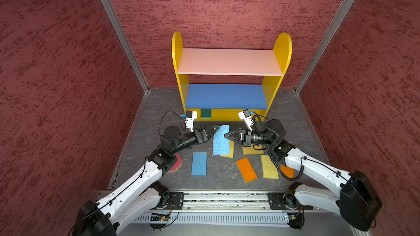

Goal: Place and organize the cleaning sponges onto the shelf
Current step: 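Raise the blue sponge with the right gripper while the left gripper moves toward it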

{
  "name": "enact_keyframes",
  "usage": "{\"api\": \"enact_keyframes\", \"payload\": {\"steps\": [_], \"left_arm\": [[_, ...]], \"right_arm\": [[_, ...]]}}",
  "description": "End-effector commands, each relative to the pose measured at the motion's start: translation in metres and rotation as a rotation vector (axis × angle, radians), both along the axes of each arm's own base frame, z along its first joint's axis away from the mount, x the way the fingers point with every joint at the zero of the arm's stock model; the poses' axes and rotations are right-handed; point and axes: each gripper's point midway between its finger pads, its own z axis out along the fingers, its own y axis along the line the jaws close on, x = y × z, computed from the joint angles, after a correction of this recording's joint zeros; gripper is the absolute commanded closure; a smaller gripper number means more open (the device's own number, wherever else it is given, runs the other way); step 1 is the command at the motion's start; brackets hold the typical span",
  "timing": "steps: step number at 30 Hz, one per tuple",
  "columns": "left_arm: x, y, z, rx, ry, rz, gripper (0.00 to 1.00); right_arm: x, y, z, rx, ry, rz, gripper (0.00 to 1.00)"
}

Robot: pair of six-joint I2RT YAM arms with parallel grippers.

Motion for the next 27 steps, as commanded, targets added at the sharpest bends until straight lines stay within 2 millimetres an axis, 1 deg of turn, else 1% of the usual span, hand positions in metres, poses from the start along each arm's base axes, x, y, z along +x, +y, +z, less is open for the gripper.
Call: {"api": "enact_keyframes", "payload": {"steps": [1, 3, 6, 9, 11, 13, 17, 19, 21, 23, 25, 27], "left_arm": [[-0.005, -0.007, -0.011, 0.011, 0.023, -0.062, 0.05], [-0.003, -0.009, -0.017, 0.024, 0.043, -0.064, 0.07], [-0.001, -0.014, -0.018, 0.006, 0.042, -0.081, 0.20], [0.000, -0.019, -0.013, -0.007, 0.030, -0.096, 0.38], [0.001, -0.020, -0.008, -0.012, 0.021, -0.096, 0.47], [0.003, -0.021, -0.004, -0.013, 0.019, -0.092, 0.62], [0.005, -0.019, 0.001, -0.011, 0.013, -0.074, 0.80], [0.006, -0.017, 0.004, -0.009, 0.007, -0.064, 0.84], [0.007, -0.015, 0.003, -0.005, 0.007, -0.050, 0.91], [0.009, -0.012, 0.002, 0.002, 0.013, -0.035, 1.00], [0.010, -0.010, 0.002, 0.003, 0.013, -0.023, 1.00], [0.012, -0.008, 0.003, 0.002, 0.011, -0.012, 1.00]], "right_arm": [[-0.009, 0.000, 0.029, 0.091, -0.060, 0.071, 1.00], [-0.011, 0.001, 0.031, 0.098, -0.064, 0.090, 1.00], [-0.010, 0.001, 0.029, 0.093, -0.067, 0.090, 1.00], [-0.006, 0.001, 0.022, 0.079, -0.050, 0.083, 1.00], [-0.003, 0.001, 0.019, 0.070, -0.043, 0.077, 1.00], [0.003, -0.001, 0.013, 0.054, -0.027, 0.061, 1.00], [0.015, -0.009, 0.006, 0.042, -0.006, 0.013, 1.00], [0.020, -0.012, 0.003, 0.040, 0.007, -0.008, 1.00], [0.022, -0.013, 0.000, 0.040, 0.016, -0.018, 1.00], [0.025, -0.013, -0.004, 0.036, 0.028, -0.026, 1.00], [0.026, -0.013, -0.006, 0.035, 0.040, -0.027, 0.99], [0.026, -0.013, -0.007, 0.040, 0.047, -0.030, 0.94]]}}
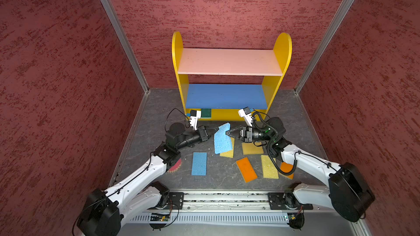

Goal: Place and organize the cleaning sponges onto the shelf
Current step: 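Raise the blue sponge with the right gripper while the left gripper moves toward it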

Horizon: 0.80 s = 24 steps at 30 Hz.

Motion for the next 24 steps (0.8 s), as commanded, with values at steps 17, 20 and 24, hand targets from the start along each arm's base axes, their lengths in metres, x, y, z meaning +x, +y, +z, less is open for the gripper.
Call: {"api": "enact_keyframes", "payload": {"steps": [17, 20, 24], "left_arm": [[0.017, 0.029, 0.021, 0.059, -0.062, 0.169, 1.00], [0.019, 0.031, 0.020, 0.079, -0.061, 0.182, 1.00], [0.022, 0.032, 0.015, 0.094, -0.051, 0.194, 1.00]], "right_arm": [[0.013, -0.017, -0.026, -0.025, 0.109, -0.185, 0.36], [0.013, -0.021, -0.026, -0.103, 0.075, -0.247, 0.38], [0.004, -0.019, -0.013, -0.134, 0.035, -0.254, 0.36]]}}
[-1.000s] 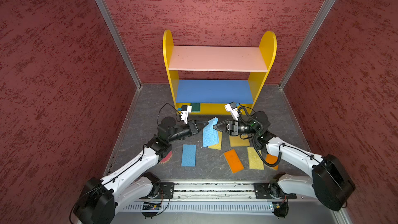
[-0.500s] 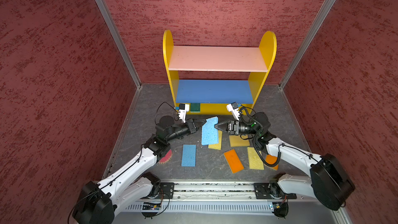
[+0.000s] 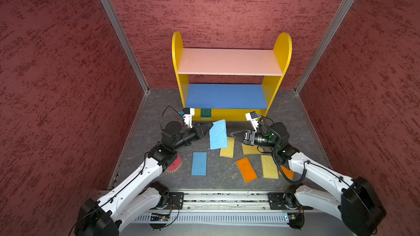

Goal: Place and organize the cleaning sponges onto the shelf
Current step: 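Raise the blue sponge with the right gripper while the left gripper moves toward it, then carry the blue sponge to the shelf front with the right gripper while the left withdraws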

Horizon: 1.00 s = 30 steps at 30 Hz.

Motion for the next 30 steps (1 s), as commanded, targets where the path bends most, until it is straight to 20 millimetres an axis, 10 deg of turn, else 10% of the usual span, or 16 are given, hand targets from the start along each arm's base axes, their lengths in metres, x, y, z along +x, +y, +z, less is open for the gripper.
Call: {"api": "enact_keyframes", "payload": {"steps": [1, 11, 20, 24, 30], "left_arm": [[0.006, 0.006, 0.004, 0.026, -0.023, 0.039, 1.00], [0.008, 0.013, 0.007, 0.050, -0.030, 0.076, 1.00], [0.009, 0.024, 0.002, 0.070, -0.018, 0.110, 0.99], [0.006, 0.031, 0.004, 0.064, -0.031, 0.122, 0.83], [0.000, 0.052, 0.003, 0.077, -0.034, 0.173, 0.27]], "right_arm": [[0.002, 0.002, 0.003, -0.065, -0.026, -0.048, 0.36], [-0.002, 0.038, -0.008, -0.167, -0.026, -0.025, 0.39], [-0.004, 0.047, -0.007, -0.130, -0.023, 0.011, 0.99], [0.003, 0.047, -0.008, -0.134, -0.027, 0.001, 1.00], [0.024, 0.038, -0.018, -0.160, -0.010, -0.033, 1.00]]}}
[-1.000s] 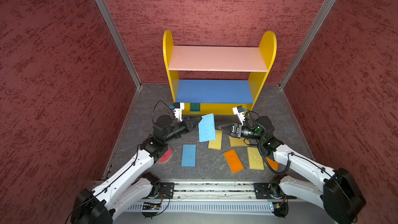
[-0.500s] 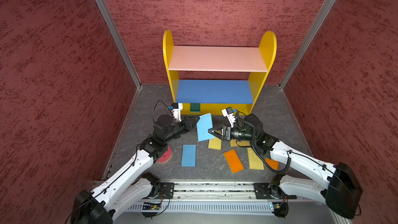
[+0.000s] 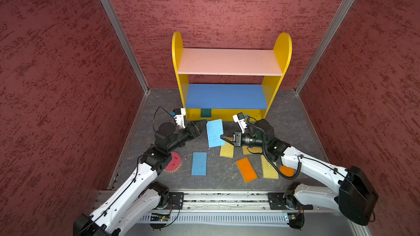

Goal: Place and organize the cleaning sponges onto the shelf
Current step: 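Carry the blue sponge to the shelf front with the right gripper while the left withdraws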

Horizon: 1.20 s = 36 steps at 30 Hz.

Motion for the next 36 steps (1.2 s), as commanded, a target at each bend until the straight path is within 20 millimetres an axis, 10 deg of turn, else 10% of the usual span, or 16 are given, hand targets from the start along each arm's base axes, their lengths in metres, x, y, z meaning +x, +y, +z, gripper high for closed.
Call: {"api": "enact_keyframes", "payload": {"steps": [1, 14, 36], "left_arm": [[-0.004, 0.014, -0.007, 0.039, 0.001, 0.035, 0.21], [-0.024, 0.058, -0.027, 0.102, 0.076, 0.162, 0.03], [-0.033, 0.065, -0.035, 0.115, 0.101, 0.138, 0.00]], "right_arm": [[0.016, -0.003, 0.016, 0.016, -0.055, -0.019, 1.00], [0.109, -0.029, -0.111, -0.407, 0.061, -0.280, 1.00], [0.217, -0.059, -0.198, -0.775, -0.006, -0.613, 1.00]]}}
